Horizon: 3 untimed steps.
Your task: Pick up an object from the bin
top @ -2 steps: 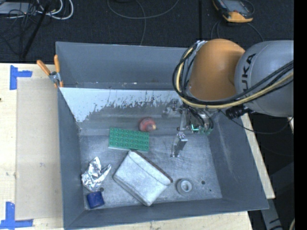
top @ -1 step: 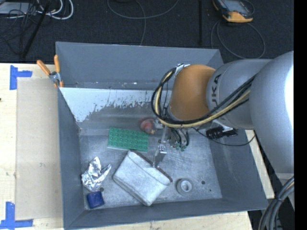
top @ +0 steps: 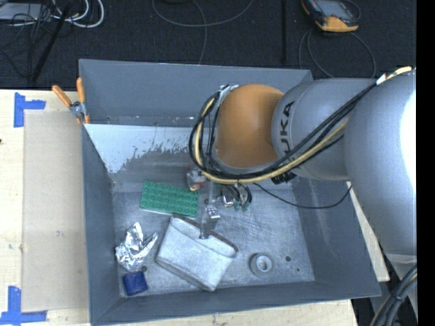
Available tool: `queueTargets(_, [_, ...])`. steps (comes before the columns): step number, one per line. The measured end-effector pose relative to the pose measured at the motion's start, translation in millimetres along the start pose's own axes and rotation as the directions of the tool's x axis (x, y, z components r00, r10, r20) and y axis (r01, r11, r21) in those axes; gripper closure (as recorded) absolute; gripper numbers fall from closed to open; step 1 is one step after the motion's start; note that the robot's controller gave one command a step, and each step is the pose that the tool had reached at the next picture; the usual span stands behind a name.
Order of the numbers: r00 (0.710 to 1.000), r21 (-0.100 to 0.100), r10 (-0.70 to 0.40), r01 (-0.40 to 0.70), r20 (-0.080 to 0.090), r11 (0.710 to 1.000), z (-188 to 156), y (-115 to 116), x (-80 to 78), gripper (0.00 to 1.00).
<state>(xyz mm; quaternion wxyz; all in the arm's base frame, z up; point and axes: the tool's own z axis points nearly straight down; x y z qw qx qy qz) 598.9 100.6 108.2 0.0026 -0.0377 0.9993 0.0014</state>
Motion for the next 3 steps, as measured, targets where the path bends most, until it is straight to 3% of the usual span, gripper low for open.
queueTargets(1, [1.000, 0.000, 0.008, -0.008, 0.001, 1.000, 36.2, 4.1, -17.8, 0.00])
queueTargets(2, [1.000, -0.002, 0.009, -0.009, 0.007, 1.000, 30.7, 4.3, -20.0, 1.00])
queueTargets(3, [0.999, 0.001, 0.049, -0.049, 0.004, 0.999, -124.3, 29.2, -13.5, 1.00])
